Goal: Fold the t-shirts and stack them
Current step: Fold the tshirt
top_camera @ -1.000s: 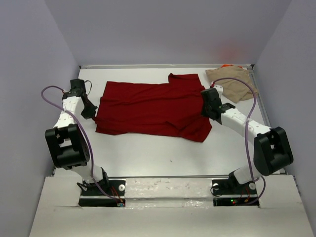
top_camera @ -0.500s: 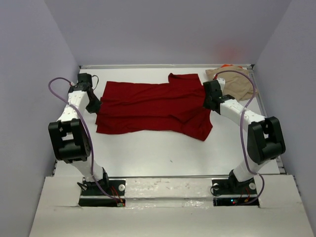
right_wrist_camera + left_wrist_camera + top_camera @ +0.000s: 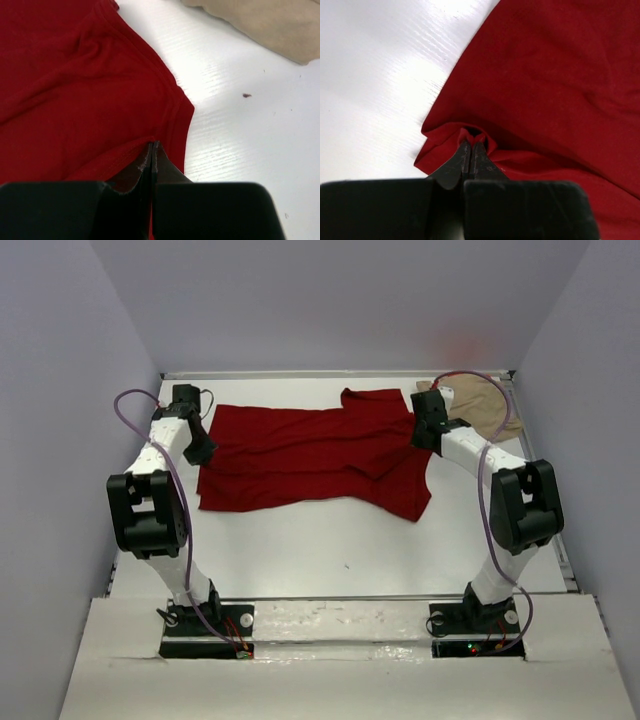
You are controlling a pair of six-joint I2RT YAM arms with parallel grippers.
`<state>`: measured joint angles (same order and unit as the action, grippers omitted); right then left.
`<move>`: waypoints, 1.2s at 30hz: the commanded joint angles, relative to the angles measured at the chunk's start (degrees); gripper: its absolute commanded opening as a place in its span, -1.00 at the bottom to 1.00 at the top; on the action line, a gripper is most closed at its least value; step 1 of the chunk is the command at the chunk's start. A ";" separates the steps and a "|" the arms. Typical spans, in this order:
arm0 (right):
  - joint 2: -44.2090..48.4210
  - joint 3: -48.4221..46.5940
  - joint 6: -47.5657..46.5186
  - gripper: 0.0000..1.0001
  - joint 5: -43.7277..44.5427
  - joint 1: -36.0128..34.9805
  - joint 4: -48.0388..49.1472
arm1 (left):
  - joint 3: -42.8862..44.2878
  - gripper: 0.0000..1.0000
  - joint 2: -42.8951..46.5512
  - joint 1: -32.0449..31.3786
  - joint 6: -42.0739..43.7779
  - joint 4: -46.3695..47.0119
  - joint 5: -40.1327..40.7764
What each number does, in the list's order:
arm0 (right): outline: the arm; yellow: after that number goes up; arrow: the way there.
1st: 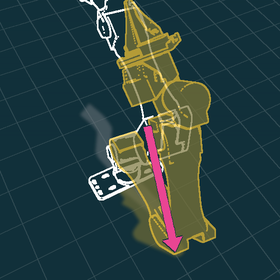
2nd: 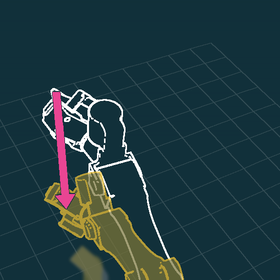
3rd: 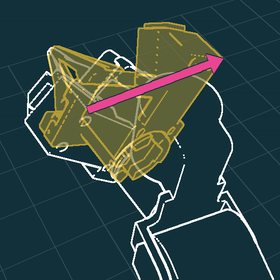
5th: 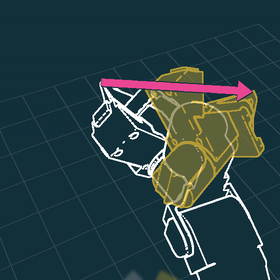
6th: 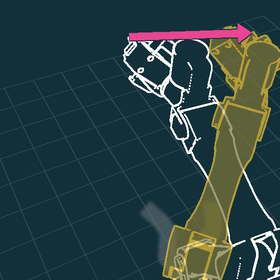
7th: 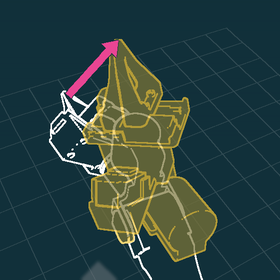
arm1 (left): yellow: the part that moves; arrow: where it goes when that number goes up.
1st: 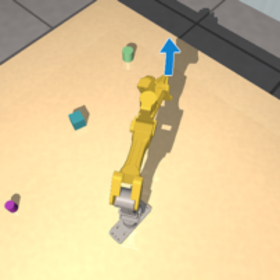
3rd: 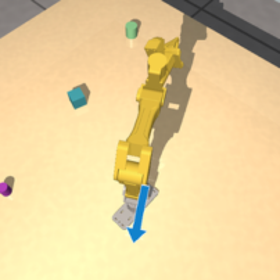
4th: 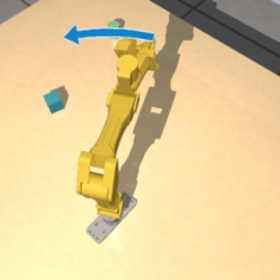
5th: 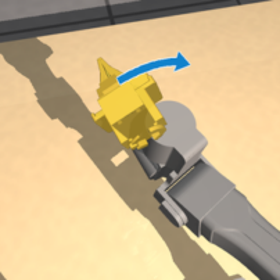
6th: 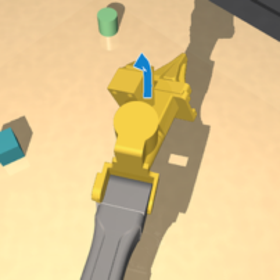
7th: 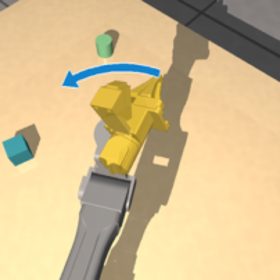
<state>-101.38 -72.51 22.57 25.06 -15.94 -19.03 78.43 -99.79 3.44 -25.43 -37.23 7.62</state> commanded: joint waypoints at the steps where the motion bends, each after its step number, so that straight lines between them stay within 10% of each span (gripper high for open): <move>1: -1.53 -4.39 -1.12 -1.00 0.52 1.53 0.75 | 2.08 -1.00 0.38 0.16 0.65 -1.35 1.79; 18: 2.94 0.88 -0.68 -0.84 -7.03 1.01 0.13 | -0.91 -0.99 2.75 -0.01 -0.32 -1.35 1.17; 21: 4.61 1.14 -1.03 -0.16 -6.52 0.48 0.39 | -1.88 -0.72 3.28 0.07 -0.67 -0.91 -0.49; 22: 4.79 1.06 -1.64 0.04 -6.51 0.48 0.39 | -2.05 -0.27 3.46 0.25 -0.85 -0.74 -1.72; 25: 4.53 0.27 -2.61 0.23 -6.69 0.48 0.31 | -2.58 0.50 4.86 0.25 -2.17 -0.21 -0.85; 29: 5.05 -0.09 -3.14 0.30 -7.66 0.48 0.48 | -1.27 0.98 5.31 0.25 -2.34 -1.09 0.73; 36: 14.53 4.90 -3.06 0.32 -9.23 -1.98 0.83 | 1.37 0.98 9.59 -1.06 -4.28 -3.89 10.91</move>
<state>-96.27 -70.96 20.03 17.61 -16.08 -19.49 76.69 -96.75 3.44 -28.49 -38.41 11.03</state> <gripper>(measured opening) 0.657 0.989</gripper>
